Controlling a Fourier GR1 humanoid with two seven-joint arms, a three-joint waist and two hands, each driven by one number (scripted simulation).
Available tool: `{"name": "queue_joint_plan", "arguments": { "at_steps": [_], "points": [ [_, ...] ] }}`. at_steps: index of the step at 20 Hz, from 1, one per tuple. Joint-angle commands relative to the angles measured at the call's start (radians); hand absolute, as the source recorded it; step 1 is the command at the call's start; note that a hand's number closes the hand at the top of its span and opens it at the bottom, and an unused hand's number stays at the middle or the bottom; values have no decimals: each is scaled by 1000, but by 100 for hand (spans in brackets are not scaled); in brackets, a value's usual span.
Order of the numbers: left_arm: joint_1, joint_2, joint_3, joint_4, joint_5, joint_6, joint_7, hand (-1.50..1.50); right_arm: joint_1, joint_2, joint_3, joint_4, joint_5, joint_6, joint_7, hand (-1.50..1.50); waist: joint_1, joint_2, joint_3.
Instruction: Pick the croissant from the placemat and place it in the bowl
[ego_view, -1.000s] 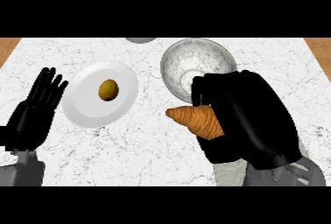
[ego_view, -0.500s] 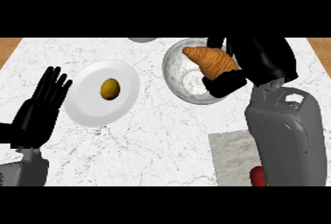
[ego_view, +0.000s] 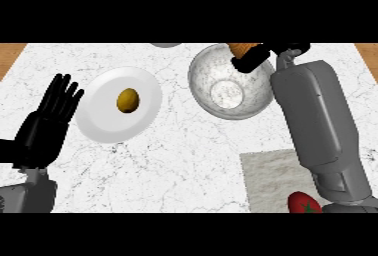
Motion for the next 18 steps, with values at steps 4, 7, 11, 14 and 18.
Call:
{"name": "queue_joint_plan", "arguments": {
  "at_steps": [4,7,11,14,18],
  "points": [
    [-33,-13,-10,32,-22,14,-8,0,-87,-12,-13,404,49,-135,-125,150,11,7,0],
    [-54,12,-3,-20,12,-3,45,0,-159,-10,-85,535,33,-157,-35,150,36,13,0],
    [-5,-15,-23,-29,-2,-4,14,0,-159,-45,-118,666,-22,-51,-142,-150,46,18,1],
    [-21,-12,-22,10,-17,-5,0,0,-192,3,-148,704,-59,-113,-230,-150,35,16,1],
    [-14,4,2,21,7,-40,-32,0,-226,-13,-259,698,-170,-144,-311,-150,36,15,1]
  ]
}}
